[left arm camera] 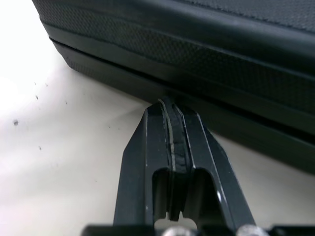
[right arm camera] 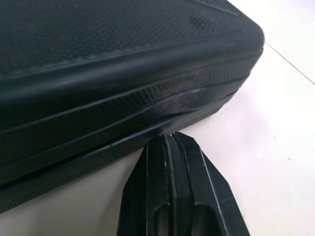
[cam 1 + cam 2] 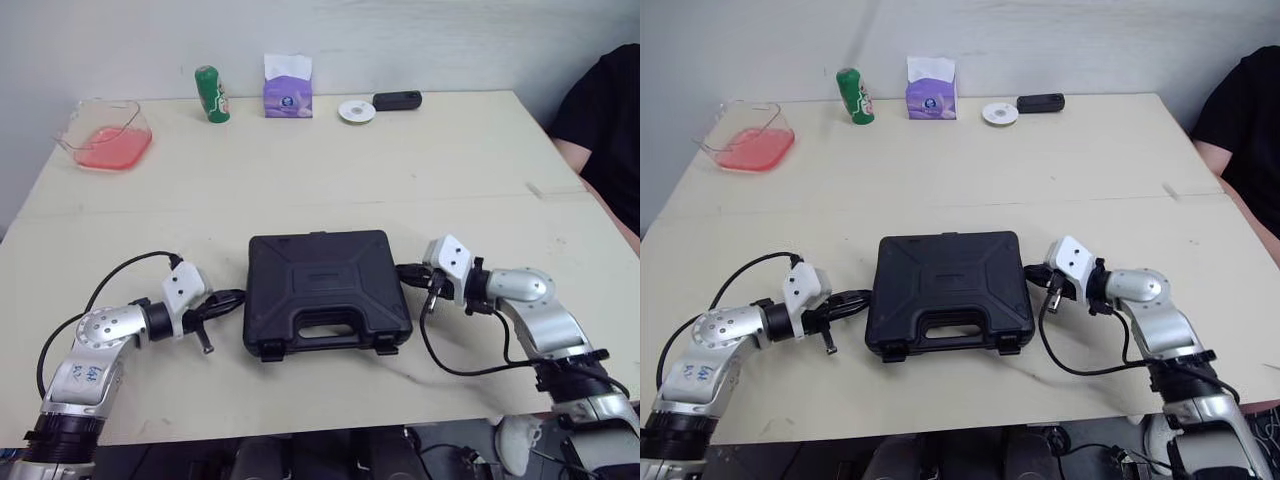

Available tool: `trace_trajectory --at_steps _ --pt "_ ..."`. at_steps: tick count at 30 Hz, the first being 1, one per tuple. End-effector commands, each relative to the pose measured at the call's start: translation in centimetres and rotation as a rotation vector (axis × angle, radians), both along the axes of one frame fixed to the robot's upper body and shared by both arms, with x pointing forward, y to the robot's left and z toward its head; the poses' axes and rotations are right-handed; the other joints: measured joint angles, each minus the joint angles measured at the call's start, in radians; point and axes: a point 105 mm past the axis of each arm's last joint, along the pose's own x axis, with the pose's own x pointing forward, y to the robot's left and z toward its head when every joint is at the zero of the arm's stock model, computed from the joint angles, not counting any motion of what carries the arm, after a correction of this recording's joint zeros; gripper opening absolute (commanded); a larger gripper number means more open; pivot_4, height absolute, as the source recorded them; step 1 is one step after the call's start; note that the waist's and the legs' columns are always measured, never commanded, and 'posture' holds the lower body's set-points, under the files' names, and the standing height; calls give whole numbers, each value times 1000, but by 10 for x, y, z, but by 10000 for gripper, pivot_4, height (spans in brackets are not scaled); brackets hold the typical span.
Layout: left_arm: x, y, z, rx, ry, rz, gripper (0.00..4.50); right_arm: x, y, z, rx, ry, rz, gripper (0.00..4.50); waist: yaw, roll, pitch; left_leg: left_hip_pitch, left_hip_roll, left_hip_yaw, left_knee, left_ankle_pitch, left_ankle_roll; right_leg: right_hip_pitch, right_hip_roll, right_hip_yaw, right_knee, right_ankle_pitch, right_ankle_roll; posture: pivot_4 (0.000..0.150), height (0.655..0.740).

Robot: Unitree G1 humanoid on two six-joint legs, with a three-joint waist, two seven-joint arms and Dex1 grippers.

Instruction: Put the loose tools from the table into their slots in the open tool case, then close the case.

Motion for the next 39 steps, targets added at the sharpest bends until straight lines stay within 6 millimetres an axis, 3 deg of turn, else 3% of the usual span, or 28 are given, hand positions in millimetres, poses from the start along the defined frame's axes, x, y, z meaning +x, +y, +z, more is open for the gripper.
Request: trace_trajectory --at_steps 1,10,14,20,22,26,29,32,36,39 --pt "-15 -26 11 -46 -47 -123 367 5 17 11 19 -34 68 0 -1 0 0 0 0 0 0 0 0 0 0 0 0 0 0 1500 7400" --pt "-45 -37 3 -81 -24 -145 367 32 26 17 22 -38 55 0 -8 1 1 -1 1 1 0 0 0 -3 0 2 1 0 0 1500 7400" --pt "-62 -23 0 -82 -9 -68 367 34 -3 17 13 -74 -31 0 -10 1 1 -2 1 2 0 0 0 -5 0 3 6 0 0 1500 7400" --pt "-65 10 17 -211 -61 160 367 17 -51 56 137 -262 -160 0 5 3 2 -5 -1 1 0 1 1 -6 -2 4 2 0 0 1500 7400" --pt "-61 18 22 -222 -62 168 367 5 -63 58 141 -255 -184 0 7 3 2 -4 -1 0 0 1 1 -6 -2 4 3 0 0 1500 7400" --pt "-46 31 31 -203 -73 163 367 -25 -75 41 98 -154 -202 0 7 3 1 -4 0 -1 -1 0 0 -5 -2 4 3 0 0 1500 7400" --pt "-38 36 34 -181 -77 153 367 -35 -78 36 87 -110 -227 0 -1 3 1 -4 0 1 -1 0 0 -6 0 2 2 0 0 1500 7400" --pt "-15 42 40 -158 -99 144 367 -49 -82 28 106 -48 -268 0 -2 3 1 -3 0 3 -1 0 1 -6 1 4 2 0 0 1500 7400" --pt "33 28 39 -81 -103 76 367 -79 -70 -3 86 89 -238 0 30 3 1 -3 0 1 -1 0 0 -6 2 2 2 0 0 1500 7400" --pt "50 17 37 -78 -94 40 367 -85 -70 -18 47 134 -272 0 28 3 1 -3 -2 3 -1 0 1 -6 0 3 3 1 1 1500 7400"
